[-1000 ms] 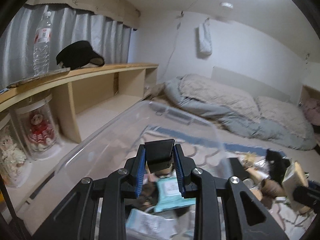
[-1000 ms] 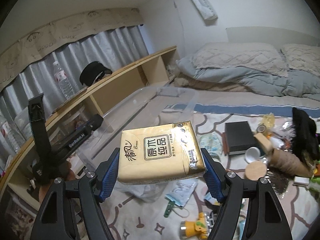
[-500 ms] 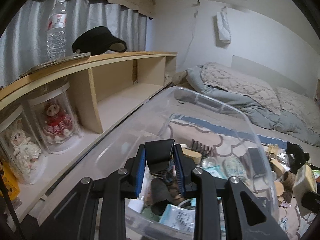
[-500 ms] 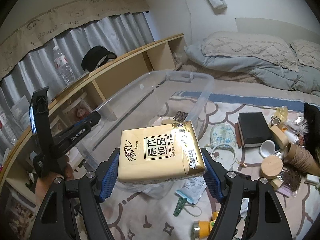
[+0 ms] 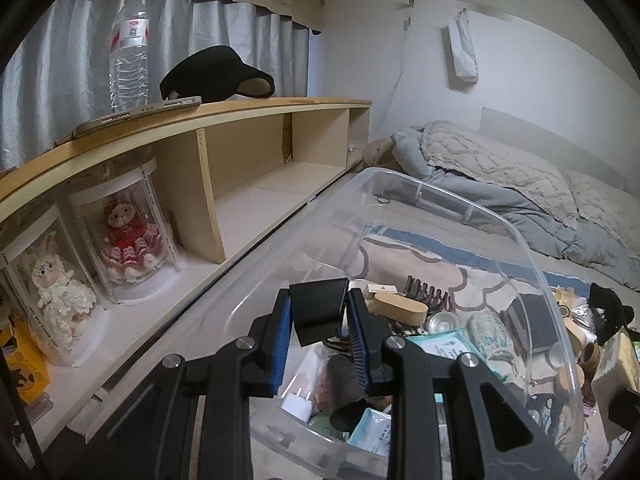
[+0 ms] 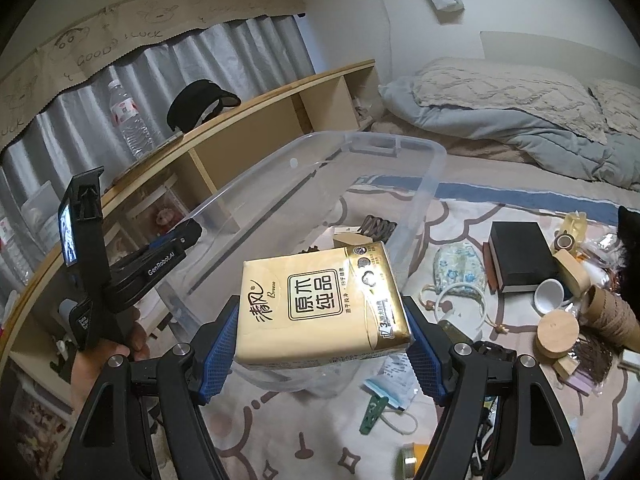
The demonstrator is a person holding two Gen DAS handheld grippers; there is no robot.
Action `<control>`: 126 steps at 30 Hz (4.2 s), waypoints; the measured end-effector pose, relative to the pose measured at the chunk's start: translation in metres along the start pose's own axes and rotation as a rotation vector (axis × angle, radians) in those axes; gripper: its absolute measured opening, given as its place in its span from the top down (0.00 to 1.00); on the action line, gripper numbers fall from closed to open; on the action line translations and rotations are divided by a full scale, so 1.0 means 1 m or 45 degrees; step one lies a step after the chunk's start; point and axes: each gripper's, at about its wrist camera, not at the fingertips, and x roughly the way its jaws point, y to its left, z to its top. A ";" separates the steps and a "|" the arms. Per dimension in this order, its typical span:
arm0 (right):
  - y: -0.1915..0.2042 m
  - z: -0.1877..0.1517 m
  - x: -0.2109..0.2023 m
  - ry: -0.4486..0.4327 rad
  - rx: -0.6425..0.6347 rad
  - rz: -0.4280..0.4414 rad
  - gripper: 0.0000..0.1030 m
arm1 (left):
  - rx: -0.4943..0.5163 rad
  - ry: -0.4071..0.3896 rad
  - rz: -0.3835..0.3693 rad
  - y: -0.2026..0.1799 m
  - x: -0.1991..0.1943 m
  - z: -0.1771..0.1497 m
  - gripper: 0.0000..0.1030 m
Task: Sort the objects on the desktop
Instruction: 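Lower the cream tissue pack into the clear bin and open the right tool, then raise both tools out of the clear bin and swing back over the bed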
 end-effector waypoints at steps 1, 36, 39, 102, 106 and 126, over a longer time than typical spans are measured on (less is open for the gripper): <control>0.001 0.000 0.001 0.001 -0.001 0.002 0.26 | 0.003 0.003 0.006 0.000 0.001 0.000 0.73; 0.021 0.051 0.081 0.203 -0.130 -0.062 0.26 | -0.014 -0.019 -0.018 0.001 -0.001 -0.001 0.59; 0.023 0.047 0.089 0.252 -0.118 -0.055 0.26 | -0.021 -0.022 -0.023 0.003 -0.001 -0.001 0.59; 0.014 0.030 0.041 -0.054 -0.152 -0.263 0.00 | -0.043 -0.074 0.068 0.006 -0.014 0.002 0.11; 0.010 0.029 0.036 -0.091 -0.170 -0.268 0.00 | -0.042 -0.085 0.064 0.003 -0.018 0.002 0.07; -0.039 0.018 -0.031 -0.279 -0.161 -0.403 0.00 | 0.016 -0.137 -0.037 -0.033 -0.037 0.005 0.00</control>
